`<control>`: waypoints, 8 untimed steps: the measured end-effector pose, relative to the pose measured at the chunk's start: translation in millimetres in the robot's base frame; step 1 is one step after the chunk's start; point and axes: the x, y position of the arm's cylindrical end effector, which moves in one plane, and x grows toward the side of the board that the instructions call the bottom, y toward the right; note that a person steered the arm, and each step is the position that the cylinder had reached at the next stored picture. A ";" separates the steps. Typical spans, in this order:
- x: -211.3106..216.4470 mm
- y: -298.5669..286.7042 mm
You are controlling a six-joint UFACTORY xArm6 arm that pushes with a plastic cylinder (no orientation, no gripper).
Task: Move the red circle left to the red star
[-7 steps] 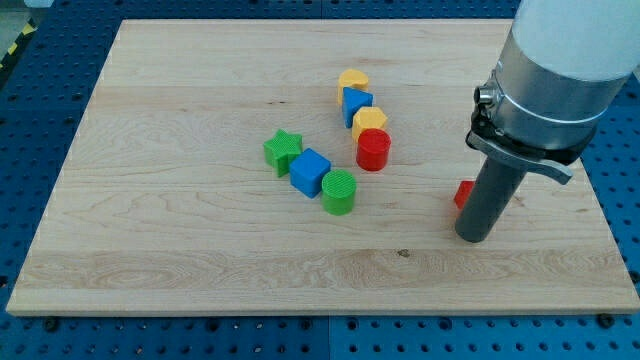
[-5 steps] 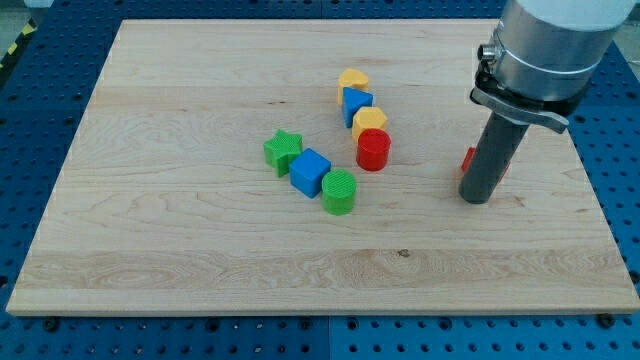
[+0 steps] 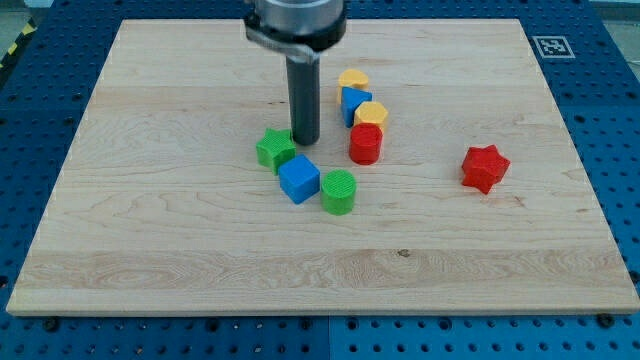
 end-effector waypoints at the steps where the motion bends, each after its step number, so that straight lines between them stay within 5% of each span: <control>1: 16.8 46.1; 4: 64.3 88.0; 8: 74.4 126.2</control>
